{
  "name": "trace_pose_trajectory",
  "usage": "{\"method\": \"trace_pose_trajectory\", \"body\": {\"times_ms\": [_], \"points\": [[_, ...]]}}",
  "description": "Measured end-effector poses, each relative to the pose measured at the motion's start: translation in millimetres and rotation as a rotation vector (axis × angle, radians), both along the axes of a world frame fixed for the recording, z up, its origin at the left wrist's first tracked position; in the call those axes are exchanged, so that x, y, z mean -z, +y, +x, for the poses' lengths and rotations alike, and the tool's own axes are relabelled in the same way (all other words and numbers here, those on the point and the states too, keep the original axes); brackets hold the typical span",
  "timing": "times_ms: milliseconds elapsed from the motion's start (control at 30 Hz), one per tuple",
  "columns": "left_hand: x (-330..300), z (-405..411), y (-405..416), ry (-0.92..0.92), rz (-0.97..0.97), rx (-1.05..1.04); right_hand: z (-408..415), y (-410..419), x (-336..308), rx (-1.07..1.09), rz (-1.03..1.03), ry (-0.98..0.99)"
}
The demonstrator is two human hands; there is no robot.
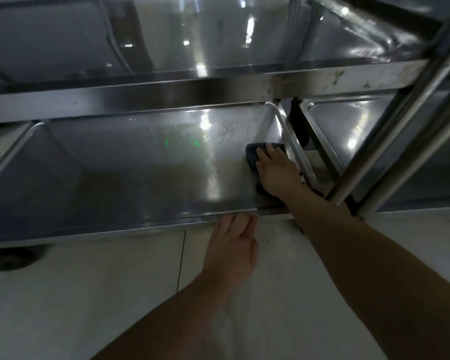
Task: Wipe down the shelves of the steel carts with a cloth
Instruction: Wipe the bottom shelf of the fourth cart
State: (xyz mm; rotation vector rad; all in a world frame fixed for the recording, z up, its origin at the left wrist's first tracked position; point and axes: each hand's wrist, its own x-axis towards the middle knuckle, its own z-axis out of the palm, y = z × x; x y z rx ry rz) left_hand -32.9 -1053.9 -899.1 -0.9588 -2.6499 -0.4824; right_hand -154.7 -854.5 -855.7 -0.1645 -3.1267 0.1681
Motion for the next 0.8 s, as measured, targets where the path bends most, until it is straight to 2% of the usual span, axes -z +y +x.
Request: {"method": "trace_pose_trajectory", "body": {"times_ms": [133,233,333,433,600,800], "points": [[-4.9,1.6,-15.4,-0.002,0.079,0.059,44.9,-8.8,2.6,0.024,-0.026,-0.058],[-12.2,7.1,-32.9,0.026,0.044,-0.043,71.1,-13.3,5.0,0.052,-0.011,-0.066],[-12.4,5.0,-40.6,-0.026,-0.004,-0.144,80.1,-21.0,4.3,0.082,-0.021,-0.067],[-9.2,-2.3,-43.3,-0.052,-0.007,-0.164,80.3,-33.0,7.9,0.063,-0.002,-0.083],[3.2,1.0,-55.9,0.029,0.001,-0.086,68.0,-36.1,17.3,0.002,0.015,-0.057],[14.8,1.4,-49.8,0.093,0.043,-0.082,16.3,-38.1,10.7,0.056,-0.041,0.037]]}}
